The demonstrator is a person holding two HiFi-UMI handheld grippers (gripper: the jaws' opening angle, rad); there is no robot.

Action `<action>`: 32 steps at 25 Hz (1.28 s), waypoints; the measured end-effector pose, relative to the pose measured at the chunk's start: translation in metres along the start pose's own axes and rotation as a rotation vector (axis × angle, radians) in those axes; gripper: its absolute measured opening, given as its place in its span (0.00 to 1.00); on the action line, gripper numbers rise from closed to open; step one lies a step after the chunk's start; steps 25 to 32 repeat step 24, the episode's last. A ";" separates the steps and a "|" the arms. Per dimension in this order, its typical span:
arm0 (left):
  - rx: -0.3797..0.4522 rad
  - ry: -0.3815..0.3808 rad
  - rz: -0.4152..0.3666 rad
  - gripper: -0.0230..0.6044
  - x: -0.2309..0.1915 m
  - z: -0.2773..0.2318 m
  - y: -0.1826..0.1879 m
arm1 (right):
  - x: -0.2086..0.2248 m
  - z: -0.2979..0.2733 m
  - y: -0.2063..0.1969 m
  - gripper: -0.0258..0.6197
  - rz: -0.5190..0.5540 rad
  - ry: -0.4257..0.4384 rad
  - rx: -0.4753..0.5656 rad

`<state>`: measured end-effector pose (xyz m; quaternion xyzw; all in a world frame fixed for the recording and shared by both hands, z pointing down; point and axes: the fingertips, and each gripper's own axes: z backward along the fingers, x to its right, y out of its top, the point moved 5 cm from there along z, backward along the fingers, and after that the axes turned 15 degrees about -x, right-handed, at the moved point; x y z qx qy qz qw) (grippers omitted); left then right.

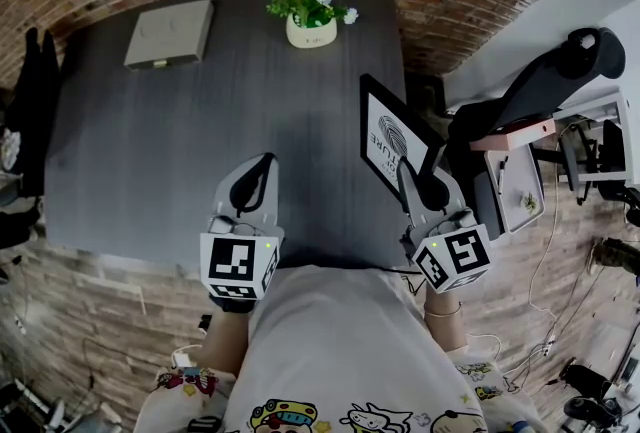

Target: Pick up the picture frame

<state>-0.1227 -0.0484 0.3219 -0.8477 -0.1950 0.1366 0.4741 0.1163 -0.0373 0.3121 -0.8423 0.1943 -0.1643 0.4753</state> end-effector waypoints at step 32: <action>-0.012 0.007 0.006 0.06 -0.003 -0.008 0.000 | 0.006 -0.011 -0.001 0.06 -0.005 0.017 -0.020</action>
